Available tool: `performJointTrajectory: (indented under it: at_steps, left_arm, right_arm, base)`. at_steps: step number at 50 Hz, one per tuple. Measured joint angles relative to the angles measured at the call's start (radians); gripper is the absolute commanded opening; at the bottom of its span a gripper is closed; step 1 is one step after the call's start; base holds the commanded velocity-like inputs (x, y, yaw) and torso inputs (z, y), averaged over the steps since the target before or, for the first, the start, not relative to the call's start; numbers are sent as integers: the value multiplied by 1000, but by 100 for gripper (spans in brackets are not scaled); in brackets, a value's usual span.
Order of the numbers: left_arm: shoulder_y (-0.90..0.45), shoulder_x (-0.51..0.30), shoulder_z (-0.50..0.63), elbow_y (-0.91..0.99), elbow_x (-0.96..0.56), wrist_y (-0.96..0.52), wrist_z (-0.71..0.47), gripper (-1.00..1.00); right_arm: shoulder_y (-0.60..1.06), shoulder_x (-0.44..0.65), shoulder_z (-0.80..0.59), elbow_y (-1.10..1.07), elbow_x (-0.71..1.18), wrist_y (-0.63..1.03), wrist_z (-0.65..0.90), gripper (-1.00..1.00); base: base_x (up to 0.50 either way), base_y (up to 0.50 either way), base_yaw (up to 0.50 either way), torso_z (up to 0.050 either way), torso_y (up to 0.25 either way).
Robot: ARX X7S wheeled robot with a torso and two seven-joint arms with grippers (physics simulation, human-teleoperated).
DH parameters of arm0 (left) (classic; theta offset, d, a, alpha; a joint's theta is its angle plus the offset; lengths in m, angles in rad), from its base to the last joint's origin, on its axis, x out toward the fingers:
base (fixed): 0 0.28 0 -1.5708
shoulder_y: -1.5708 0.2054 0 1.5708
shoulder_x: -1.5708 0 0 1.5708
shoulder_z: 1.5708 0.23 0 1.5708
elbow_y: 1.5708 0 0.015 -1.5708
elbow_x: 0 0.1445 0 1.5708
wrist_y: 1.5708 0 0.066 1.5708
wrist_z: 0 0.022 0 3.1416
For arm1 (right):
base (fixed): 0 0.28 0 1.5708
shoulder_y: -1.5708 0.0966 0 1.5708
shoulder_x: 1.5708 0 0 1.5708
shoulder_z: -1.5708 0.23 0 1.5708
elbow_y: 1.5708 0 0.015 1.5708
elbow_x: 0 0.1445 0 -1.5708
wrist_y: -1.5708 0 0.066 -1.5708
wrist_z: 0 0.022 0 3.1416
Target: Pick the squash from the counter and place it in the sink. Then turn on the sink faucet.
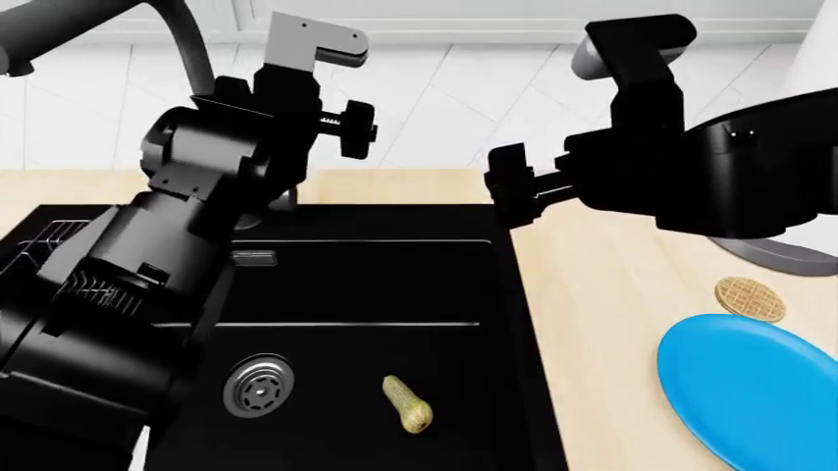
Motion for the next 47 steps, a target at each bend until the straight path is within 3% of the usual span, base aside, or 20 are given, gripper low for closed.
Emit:
performJointTrajectory:
  at_steps: [22, 47]
  left_arm:
    - [53, -63, -44, 186, -94, -76, -49, 100]
    - [68, -31, -29, 185, -30, -67, -34, 100]
  right_arm:
    - [-2, -3, -8, 13, -11, -2, -5, 100]
    - [-13, -4, -11, 19, -22, -9, -15, 100]
  base:
    - [0, 0, 0, 0, 0]
    - [0, 0, 0, 0, 0]
